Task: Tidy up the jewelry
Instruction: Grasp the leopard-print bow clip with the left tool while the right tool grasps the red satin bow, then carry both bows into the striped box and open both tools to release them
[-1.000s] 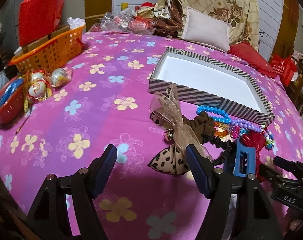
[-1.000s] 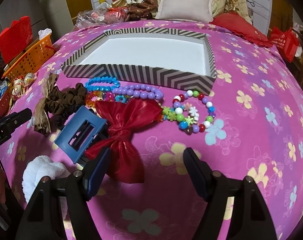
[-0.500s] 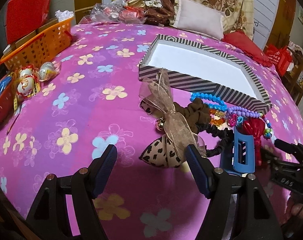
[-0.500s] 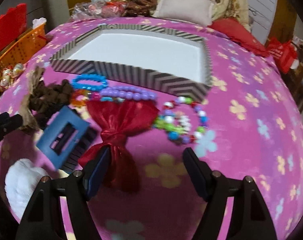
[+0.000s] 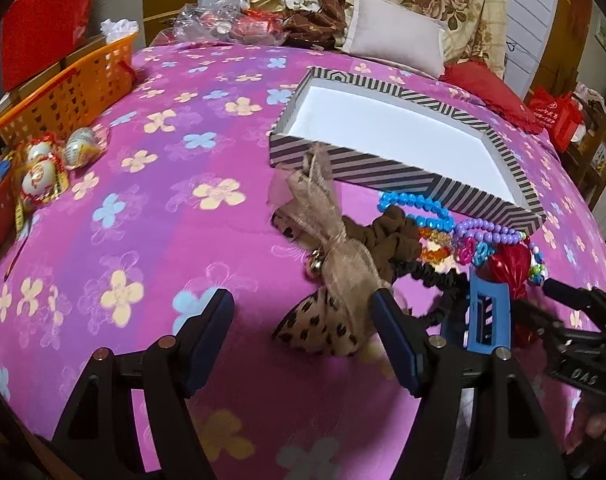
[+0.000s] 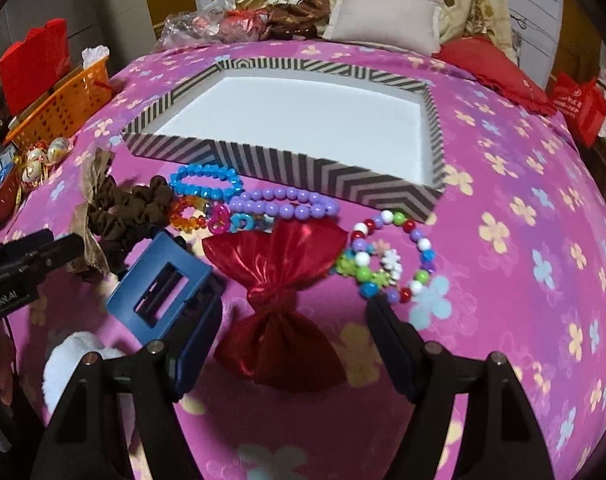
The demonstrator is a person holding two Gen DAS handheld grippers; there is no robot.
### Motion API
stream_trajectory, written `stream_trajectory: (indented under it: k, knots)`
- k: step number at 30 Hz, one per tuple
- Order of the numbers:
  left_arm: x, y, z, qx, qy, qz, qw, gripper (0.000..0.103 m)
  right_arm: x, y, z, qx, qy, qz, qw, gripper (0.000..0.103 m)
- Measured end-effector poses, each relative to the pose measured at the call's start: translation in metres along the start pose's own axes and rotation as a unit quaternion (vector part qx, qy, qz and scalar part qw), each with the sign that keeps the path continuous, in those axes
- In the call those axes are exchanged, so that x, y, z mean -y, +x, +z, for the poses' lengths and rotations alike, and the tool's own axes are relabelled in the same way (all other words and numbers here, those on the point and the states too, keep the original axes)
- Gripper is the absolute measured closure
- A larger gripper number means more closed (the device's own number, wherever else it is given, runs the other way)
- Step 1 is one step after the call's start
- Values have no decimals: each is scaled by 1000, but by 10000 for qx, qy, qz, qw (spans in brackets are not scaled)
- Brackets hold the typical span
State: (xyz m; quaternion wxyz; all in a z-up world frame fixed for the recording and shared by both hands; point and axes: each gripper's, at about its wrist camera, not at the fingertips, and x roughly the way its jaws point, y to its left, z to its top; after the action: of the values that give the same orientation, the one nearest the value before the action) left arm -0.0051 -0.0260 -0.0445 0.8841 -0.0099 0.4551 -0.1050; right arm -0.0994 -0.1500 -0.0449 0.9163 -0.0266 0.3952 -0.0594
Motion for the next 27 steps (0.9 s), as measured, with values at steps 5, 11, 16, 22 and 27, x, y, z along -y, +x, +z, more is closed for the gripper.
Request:
stream_trajectory:
  k: [5, 11, 16, 22, 27]
  knots:
    - [12, 14, 7, -143, 207, -143, 9996, 48, 1, 9, 4, -20, -25, 7, 10000, 34]
    - [14, 31, 11, -337, 141, -335, 9988, 80, -3, 15, 4, 26, -157, 126, 9998, 74]
    - [8, 31, 14, -208, -113, -522, 9984, 103, -5, 14, 2, 57, -223, 185, 9996, 84]
    - [1, 10, 15, 78, -283, -738, 9968, 103, -4, 0, -2, 164, -217, 264, 9993, 87]
    - [-2, -16, 18, 301, -274, -800, 9960, 103, 2, -20, -4, 276, -100, 478, 9984, 87]
